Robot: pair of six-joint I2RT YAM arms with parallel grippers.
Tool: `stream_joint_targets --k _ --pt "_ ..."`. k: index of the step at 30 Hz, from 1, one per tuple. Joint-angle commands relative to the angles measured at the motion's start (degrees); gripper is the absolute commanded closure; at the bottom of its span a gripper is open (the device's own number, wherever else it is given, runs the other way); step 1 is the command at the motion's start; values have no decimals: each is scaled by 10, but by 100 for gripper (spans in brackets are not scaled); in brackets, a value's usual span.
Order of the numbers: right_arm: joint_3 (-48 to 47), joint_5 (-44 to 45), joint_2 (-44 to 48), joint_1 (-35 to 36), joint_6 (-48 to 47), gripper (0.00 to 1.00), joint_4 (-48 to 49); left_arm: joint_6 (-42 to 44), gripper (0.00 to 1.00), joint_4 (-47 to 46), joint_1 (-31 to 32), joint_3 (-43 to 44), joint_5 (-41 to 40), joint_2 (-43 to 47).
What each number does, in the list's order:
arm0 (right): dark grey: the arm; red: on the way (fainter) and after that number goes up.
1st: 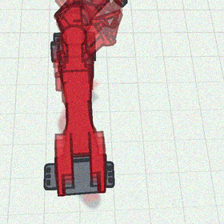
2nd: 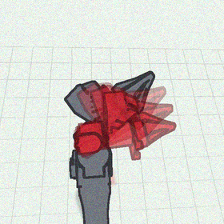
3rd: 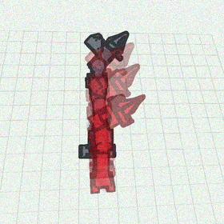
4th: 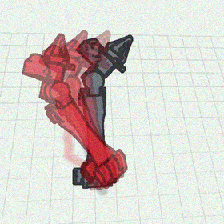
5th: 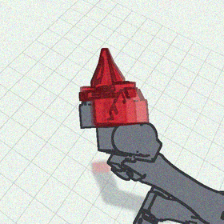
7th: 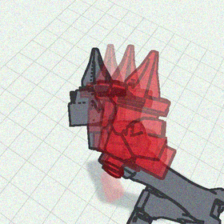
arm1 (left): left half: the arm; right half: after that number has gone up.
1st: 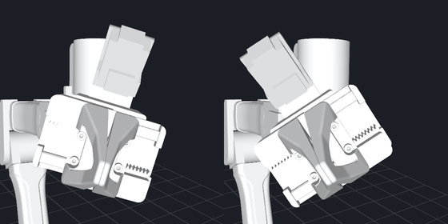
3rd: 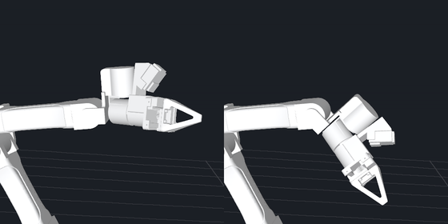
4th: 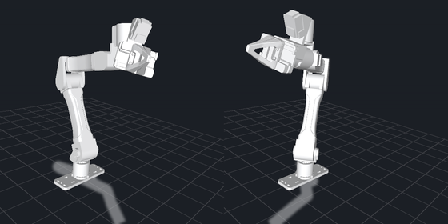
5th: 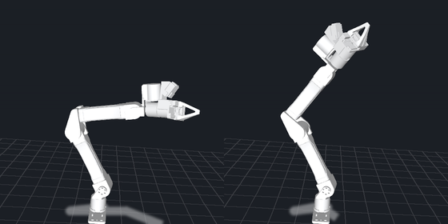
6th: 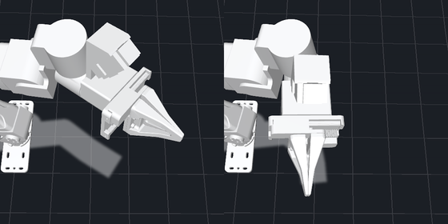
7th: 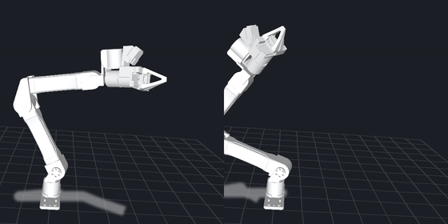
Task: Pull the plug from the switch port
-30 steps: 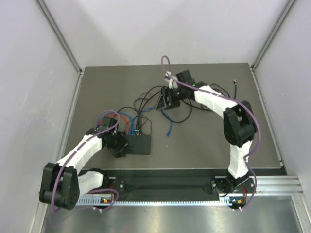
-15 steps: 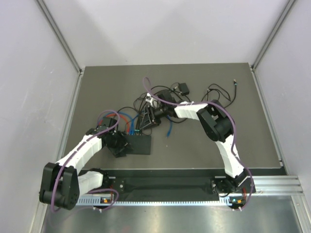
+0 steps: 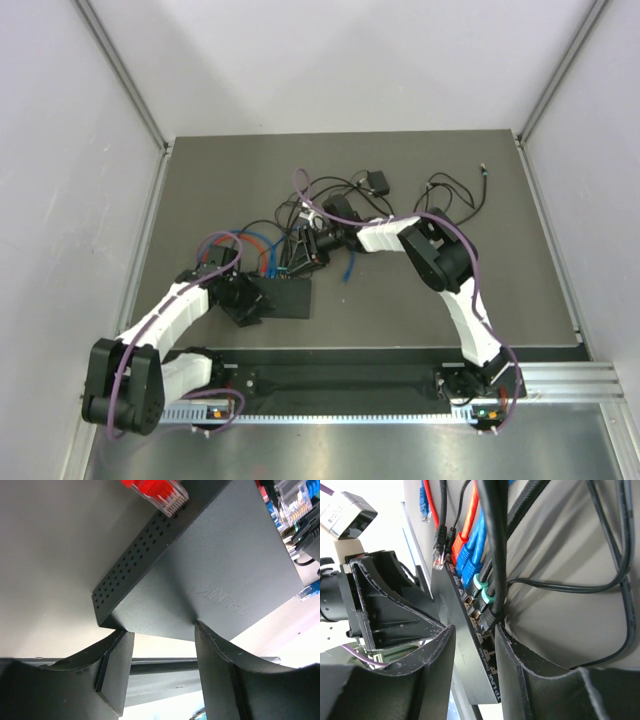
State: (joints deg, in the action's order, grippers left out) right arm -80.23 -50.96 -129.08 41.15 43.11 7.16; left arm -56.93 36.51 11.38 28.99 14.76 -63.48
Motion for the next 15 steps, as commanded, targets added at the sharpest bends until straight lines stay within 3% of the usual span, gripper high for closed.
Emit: stream_joint_targets --k 1,15 --pt "3 3 -11 9 4 63 25 -5 43 -21 -13 -7 -4 17" --pt "15 16 -24 14 -45 63 -16 1 43 -25 -16 -12 8 7"
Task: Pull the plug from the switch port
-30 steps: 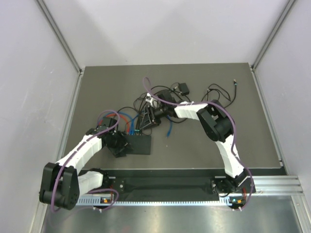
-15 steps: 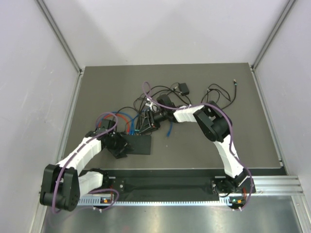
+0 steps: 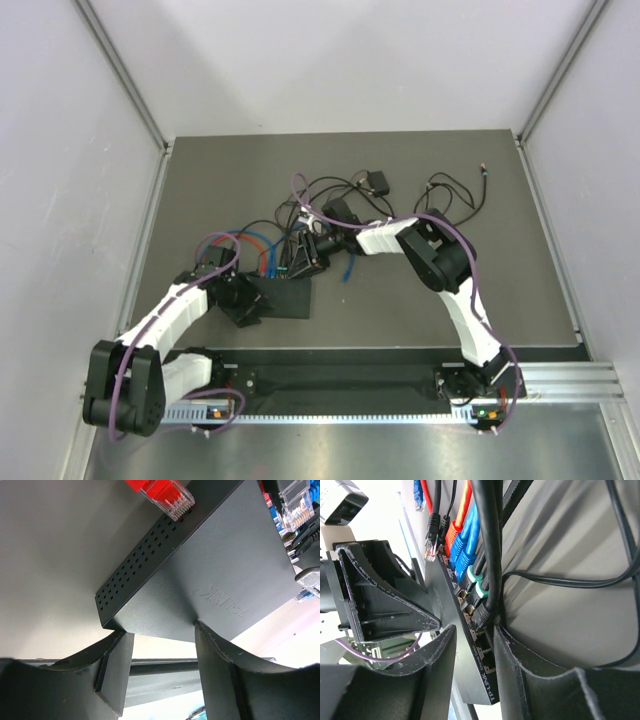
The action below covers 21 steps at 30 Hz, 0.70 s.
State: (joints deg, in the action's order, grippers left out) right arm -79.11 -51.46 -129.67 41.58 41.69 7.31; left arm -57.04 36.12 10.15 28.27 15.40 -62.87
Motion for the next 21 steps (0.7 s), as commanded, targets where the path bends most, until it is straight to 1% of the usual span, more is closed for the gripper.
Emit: stream_joint_targets --k 1,4,7,9,10,15,18,21 --pt "3 22 -20 12 -29 63 -15 2 43 -22 -5 -7 2 3" --pt "-8 29 -28 12 -22 64 -20 1 43 -22 -4 -8 3 4" --pt "2 26 -35 13 13 66 17 2 43 -22 -5 -8 4 4" --pt "10 26 -40 13 43 71 46 2 43 -21 -4 -9 5 6" --pt "18 24 -43 13 71 74 79 2 43 -22 -4 -9 5 6" --pt "62 17 -52 12 185 71 224 3 43 -22 -4 -12 8 6" --pt "79 21 -54 12 211 70 250 4 43 -21 -4 -12 8 8" --pt "83 18 -59 11 227 70 252 8 44 -18 -5 -10 6 10"
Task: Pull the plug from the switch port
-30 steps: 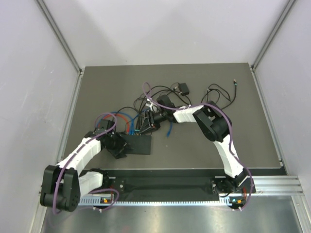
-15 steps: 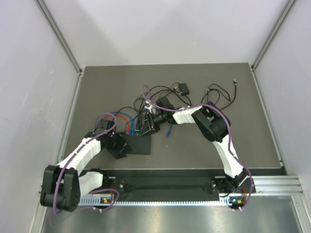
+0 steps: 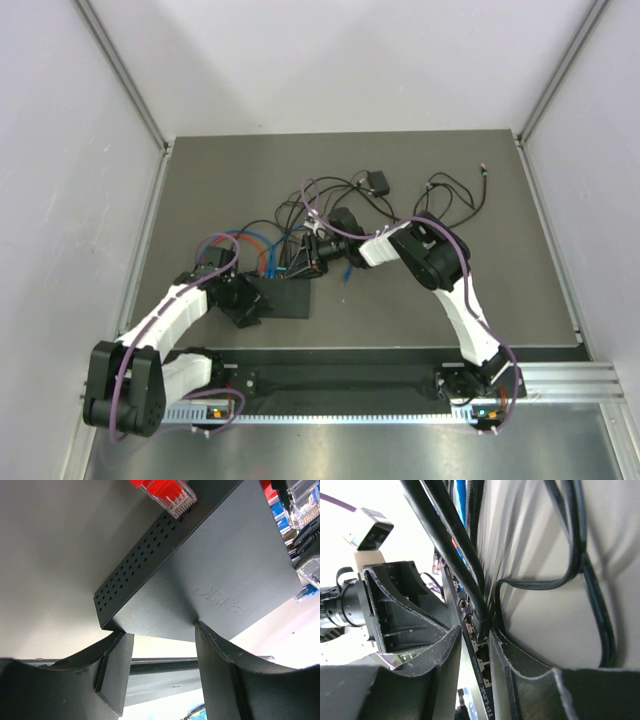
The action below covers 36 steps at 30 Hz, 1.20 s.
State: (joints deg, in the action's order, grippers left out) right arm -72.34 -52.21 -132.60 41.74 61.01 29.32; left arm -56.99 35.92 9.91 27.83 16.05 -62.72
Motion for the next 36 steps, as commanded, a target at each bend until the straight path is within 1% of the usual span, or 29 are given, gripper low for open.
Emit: stream_joint_targets --k 1,4,6,7,9,14,15,16,17,20,21,22,23,24,25,26,27,30,32,33,34,35,36 --pt "26 25 -31 9 49 71 72 7 44 -16 -2 -6 -1 8" --pt "30 21 -29 9 58 72 72 8 43 -16 -2 -7 0 8" --pt "37 18 -34 7 76 73 98 10 43 -17 -2 -8 0 8" --pt "43 17 -35 5 85 76 109 9 43 -17 -2 -9 0 6" --pt "46 18 -33 3 83 78 108 9 43 -18 -2 -9 2 6" --pt "45 21 -34 2 75 88 99 11 43 -14 -2 -8 1 6" --pt "43 22 -34 1 71 89 87 12 43 -13 -2 -8 1 6" --pt "37 26 -32 3 56 96 76 12 43 -13 -2 -8 -1 4" --pt "32 27 -30 3 44 100 45 12 43 -9 -2 -7 -2 4" --pt "28 45 -15 5 4 100 32 12 43 -2 -2 -5 -7 0" --pt "33 60 -6 5 -10 100 22 11 44 0 -2 -6 -8 -1" --pt "53 103 20 4 -39 100 22 10 44 1 -2 -6 -8 -3" --pt "72 131 36 4 -44 100 45 9 44 1 -2 -8 -10 -3" --pt "96 181 51 5 -47 100 82 8 43 4 -2 -8 -11 -5" --pt "133 205 64 5 -53 100 133 8 43 4 -2 -8 -10 -6" --pt "135 223 80 5 -62 100 117 8 43 6 -2 -8 -12 -8" --pt "139 245 86 5 -68 100 124 8 43 7 -2 -7 -13 -9" --pt "123 251 91 4 -70 100 121 12 43 10 -2 -6 -14 -9" --pt "95 215 74 2 -36 100 132 13 43 13 -2 -4 -16 -9" --pt "88 178 67 -2 -14 100 150 13 43 14 -2 -3 -16 -10" --pt "96 166 60 -5 69 100 194 14 43 13 -2 -2 -14 -12" --pt "109 164 50 -7 117 100 246 16 43 13 -2 0 -12 -11" --pt "126 164 44 -11 155 100 324 17 43 12 -2 0 -12 -9"
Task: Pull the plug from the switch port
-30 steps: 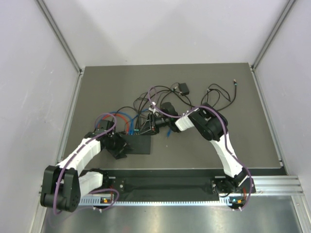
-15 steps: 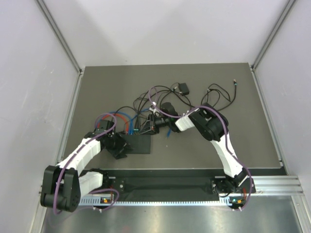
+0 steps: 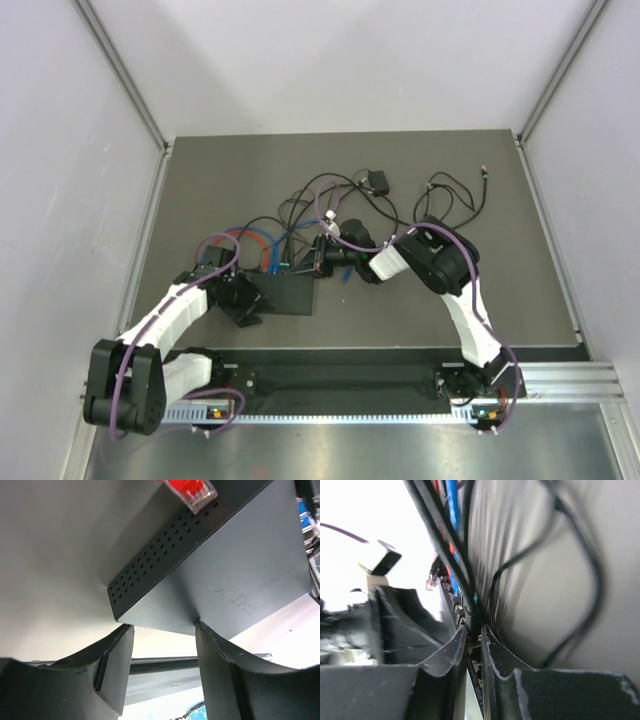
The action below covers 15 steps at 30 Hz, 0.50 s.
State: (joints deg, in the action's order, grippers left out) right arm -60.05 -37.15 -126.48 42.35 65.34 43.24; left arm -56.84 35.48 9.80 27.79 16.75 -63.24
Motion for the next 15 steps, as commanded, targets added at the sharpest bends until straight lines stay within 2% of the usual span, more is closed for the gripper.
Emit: stream_joint_targets --k 1,3,4,9,11,12,13,15 --pt "12 22 -23 -18 180 100 209 16 43 16 -1 1 -16 0" --pt "31 38 -43 -17 245 100 305 12 43 9 -1 -4 -15 2" --pt "41 50 -50 -15 275 100 316 9 43 10 -1 -5 -15 3" --pt "45 51 -37 -11 212 100 238 12 43 19 -1 2 -18 7" --pt "43 59 -17 -11 138 100 173 14 43 25 -1 5 -26 15" --pt "33 79 -2 -6 88 100 115 14 43 27 -1 5 -27 17" --pt "27 97 16 -1 -23 100 8 14 43 28 -1 4 -26 22" --pt "17 134 64 11 -104 100 -69 15 43 30 -1 6 -27 24"
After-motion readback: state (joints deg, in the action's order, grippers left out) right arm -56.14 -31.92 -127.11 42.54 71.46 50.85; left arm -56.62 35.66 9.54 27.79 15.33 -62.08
